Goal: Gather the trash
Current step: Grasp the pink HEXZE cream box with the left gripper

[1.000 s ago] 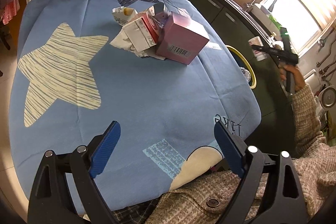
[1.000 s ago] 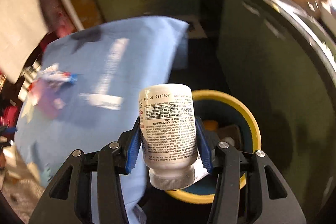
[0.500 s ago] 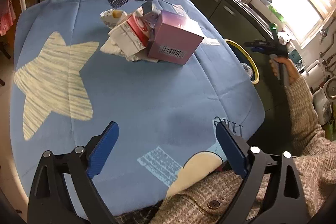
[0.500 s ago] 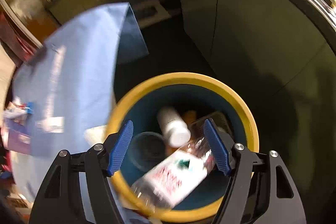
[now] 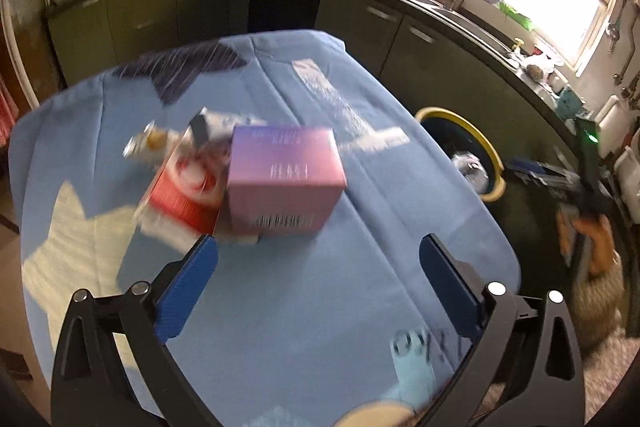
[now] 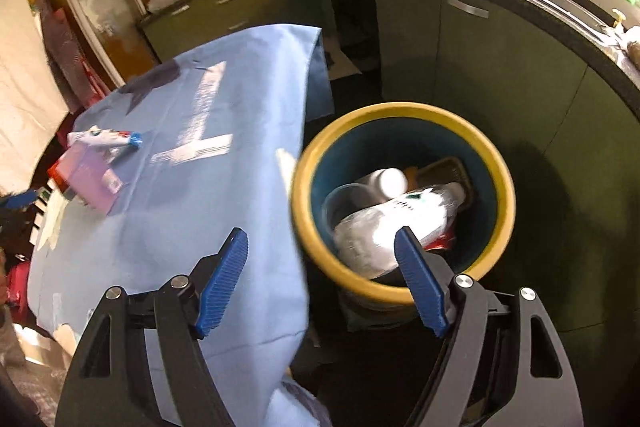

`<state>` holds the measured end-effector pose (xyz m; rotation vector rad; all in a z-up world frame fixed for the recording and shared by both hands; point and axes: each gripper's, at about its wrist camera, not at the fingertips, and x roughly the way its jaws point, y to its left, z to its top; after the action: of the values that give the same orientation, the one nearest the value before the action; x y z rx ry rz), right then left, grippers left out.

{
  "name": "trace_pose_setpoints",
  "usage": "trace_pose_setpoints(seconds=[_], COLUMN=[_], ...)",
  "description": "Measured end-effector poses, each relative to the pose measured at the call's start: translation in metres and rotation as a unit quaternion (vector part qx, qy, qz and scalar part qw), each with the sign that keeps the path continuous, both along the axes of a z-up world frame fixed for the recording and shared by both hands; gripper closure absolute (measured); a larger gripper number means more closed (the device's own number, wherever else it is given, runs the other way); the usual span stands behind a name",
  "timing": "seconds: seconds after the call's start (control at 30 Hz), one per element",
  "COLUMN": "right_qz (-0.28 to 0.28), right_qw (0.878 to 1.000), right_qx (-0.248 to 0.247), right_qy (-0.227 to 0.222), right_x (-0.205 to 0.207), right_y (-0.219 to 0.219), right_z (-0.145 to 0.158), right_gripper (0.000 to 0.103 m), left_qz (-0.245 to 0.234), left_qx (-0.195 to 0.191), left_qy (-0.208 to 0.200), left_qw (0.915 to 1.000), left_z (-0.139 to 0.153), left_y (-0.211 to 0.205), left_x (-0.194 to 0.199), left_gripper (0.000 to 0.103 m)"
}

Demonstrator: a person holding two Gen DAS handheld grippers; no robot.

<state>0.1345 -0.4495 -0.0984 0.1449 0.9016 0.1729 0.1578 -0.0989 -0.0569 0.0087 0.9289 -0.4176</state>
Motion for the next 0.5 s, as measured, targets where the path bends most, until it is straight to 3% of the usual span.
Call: trace_pose_setpoints(seconds=[0.2,0.5], right_qz=[0.007,-0.007], right_qw=[0.999,0.998], right_qx=[0.025,0.064], right_qy=[-0.02,-0.011], right_x=[-0.01,-0.009], right_y=[0.007,-0.007], right_z=[-0.007,-0.026], right_gripper=[0.027,0.026], left_qz=[0.025,0.028], left_qx=[0.017,0.038], left_qy=[-0.007,-0.007], left_qw=[0.9995,0.9989], left_z=[-0.015,-0.027], left_y=[-0.008,-0.027], left_x=[0.026,0.042], left_gripper=[0.007,0.007])
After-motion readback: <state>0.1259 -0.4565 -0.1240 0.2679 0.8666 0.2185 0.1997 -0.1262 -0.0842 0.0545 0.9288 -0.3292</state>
